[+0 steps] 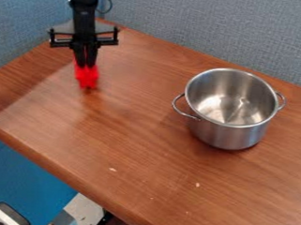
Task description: Put the red object in the metal pot
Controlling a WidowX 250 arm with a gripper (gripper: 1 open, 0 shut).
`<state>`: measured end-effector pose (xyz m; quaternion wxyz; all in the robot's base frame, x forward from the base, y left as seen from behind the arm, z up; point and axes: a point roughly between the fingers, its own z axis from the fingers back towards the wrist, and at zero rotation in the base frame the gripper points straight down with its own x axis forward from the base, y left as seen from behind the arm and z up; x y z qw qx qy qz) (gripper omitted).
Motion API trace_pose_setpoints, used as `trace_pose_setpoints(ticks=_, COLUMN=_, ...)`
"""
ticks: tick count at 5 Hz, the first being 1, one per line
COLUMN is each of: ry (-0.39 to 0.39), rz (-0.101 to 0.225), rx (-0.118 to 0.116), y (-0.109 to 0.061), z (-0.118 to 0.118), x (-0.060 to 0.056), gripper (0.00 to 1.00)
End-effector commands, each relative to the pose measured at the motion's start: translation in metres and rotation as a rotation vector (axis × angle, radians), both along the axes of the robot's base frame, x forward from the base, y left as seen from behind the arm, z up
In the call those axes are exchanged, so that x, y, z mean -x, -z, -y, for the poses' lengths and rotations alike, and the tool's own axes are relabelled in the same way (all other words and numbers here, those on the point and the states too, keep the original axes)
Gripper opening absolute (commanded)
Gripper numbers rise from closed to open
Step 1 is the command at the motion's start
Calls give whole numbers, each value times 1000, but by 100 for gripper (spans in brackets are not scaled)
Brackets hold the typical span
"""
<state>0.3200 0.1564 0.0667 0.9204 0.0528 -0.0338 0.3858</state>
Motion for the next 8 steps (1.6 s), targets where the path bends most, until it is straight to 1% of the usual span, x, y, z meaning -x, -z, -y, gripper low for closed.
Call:
trace_pose_setpoints(ticks=1, ry=54, rz=99, rx=18, y=-65, z=5, x=-14, gripper=0)
trace_pose_setpoints(ticks=2, ry=73, rz=98, rx=35, y=-104, z=18, x=-18, gripper=0)
trace_pose_setpoints(ticks=3, ry=153, rz=82, rx=76, y=-124, z=66, x=-23, gripper=0)
trace_pose_setpoints(ticks=4, ry=240, rz=88, rx=104, y=-132, z=115, x=-22, gripper=0)
trace_pose_setpoints(ticks=5, ry=355, rz=103, rx=115, y=-130, z=165, x=-22, gripper=0)
trace_pose_setpoints(ticks=6, ry=500, rz=81, rx=117, y=-127, z=214, x=-15, gripper=0)
trace_pose_setpoints(ticks=7, ry=558, rz=50, rx=113, y=-117, z=256, x=-12, gripper=0)
trace_pose_setpoints(ticks=8, ry=594, rz=16, rx=98, y=-103, z=285, x=1, gripper=0)
